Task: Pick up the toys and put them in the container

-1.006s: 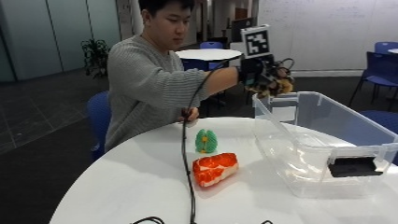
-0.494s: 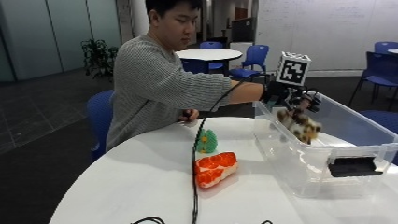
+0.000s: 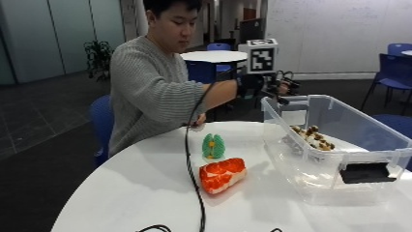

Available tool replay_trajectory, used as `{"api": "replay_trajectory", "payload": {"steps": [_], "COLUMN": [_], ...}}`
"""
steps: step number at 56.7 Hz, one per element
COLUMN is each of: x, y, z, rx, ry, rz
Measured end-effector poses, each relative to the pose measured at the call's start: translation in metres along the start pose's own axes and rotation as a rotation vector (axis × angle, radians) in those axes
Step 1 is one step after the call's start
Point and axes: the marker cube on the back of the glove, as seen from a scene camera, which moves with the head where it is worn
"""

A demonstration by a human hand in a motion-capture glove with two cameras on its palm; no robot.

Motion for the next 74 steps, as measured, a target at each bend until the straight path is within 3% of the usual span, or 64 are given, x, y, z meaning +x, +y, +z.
{"api": "replay_trajectory", "payload": {"steps": [8,13,21,35,42,49,74], "x": [0.04,0.05,0.066,0.073,0.083,0.082,0.074], "y": [0.115,0.185,0.229,0.214,0.196,0.194,0.186], "z": [-0.028,-0.011,0.011,0.049,0.082,0.126,0.121], "rx": [0.098,0.138,0.123,0.043,-0.156,-0.311,-0.216], "ry": [-0.059,0.04,0.086,0.106,0.192,0.3,0.325], "rz": [-0.081,-0.031,0.075,0.092,0.147,0.105,0.046]}}
